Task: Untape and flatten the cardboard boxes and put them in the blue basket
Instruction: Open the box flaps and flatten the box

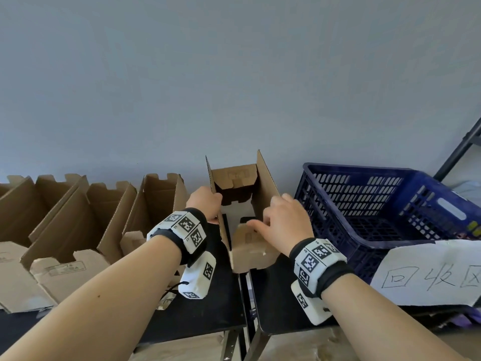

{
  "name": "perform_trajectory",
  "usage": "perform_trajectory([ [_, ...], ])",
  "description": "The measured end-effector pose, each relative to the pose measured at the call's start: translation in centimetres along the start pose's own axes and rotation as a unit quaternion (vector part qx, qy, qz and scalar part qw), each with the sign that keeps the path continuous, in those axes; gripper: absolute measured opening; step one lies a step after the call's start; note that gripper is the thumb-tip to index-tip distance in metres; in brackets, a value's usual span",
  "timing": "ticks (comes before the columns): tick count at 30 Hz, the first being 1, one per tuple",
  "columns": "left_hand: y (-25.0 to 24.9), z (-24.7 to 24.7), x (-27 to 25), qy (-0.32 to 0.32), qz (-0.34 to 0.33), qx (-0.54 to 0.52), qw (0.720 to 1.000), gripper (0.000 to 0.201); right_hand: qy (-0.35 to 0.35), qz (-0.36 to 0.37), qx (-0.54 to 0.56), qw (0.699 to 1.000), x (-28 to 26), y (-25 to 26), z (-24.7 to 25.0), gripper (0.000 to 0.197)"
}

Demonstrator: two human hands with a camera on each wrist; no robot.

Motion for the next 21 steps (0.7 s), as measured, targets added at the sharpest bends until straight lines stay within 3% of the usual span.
perform_trajectory([
  [3, -0.2, -0.1, -0.3, 0.001, 0.004, -0.027, 1.000, 0.013, -0.121, -0.063, -0.001, 0.991, -0.3, -1.1, 1.4, 0.051],
  [7, -0.6, 0.4, -0.1, -0.025, -0.015, -0.050, 0.998, 0.027, -0.147, -0.130, 0.040, 0.980, -1.0, -1.9, 1.2, 0.034],
  [9, -0.5, 0.6, -0.1, -0.031, -0.009, -0.084, 0.996, 0.031, -0.125, -0.173, 0.104, 0.971, -1.8, -2.5, 0.8, 0.056],
  [11, -0.3, 0.5, -0.1, -0.025, 0.006, -0.125, 0.992, 0.036, -0.050, -0.248, 0.188, 0.949, -2.5, -3.5, -0.3, 0.087],
  [13, -0.1, 0.2, -0.1, -0.012, 0.021, -0.160, 0.987, 0.038, 0.021, -0.310, 0.253, 0.916, -3.0, -4.7, -2.0, 0.100],
  [16, 0.2, -0.4, -0.3, 0.019, 0.037, -0.167, 0.985, 0.046, 0.078, -0.330, 0.366, 0.866, -2.9, -5.3, -4.5, 0.081],
  [19, 1.0, -0.7, -0.3, 0.024, 0.046, -0.144, 0.988, 0.073, 0.064, -0.305, 0.359, 0.880, -2.3, -5.5, -4.4, 0.059],
  [21, 0.8, 0.2, 0.0, -0.013, 0.003, -0.048, 0.999, 0.098, 0.048, -0.293, 0.340, 0.892, -2.3, -5.6, -4.0, 0.056],
])
Point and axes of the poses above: each hand's wrist, its own x-axis towards the middle knuckle, its own z-axis out of the back of the hand, y = z × x, the point moved 8 cm from there along x, towards the middle knuckle, and after that the axes turned 6 degrees about -x, right-handed, at the moved point
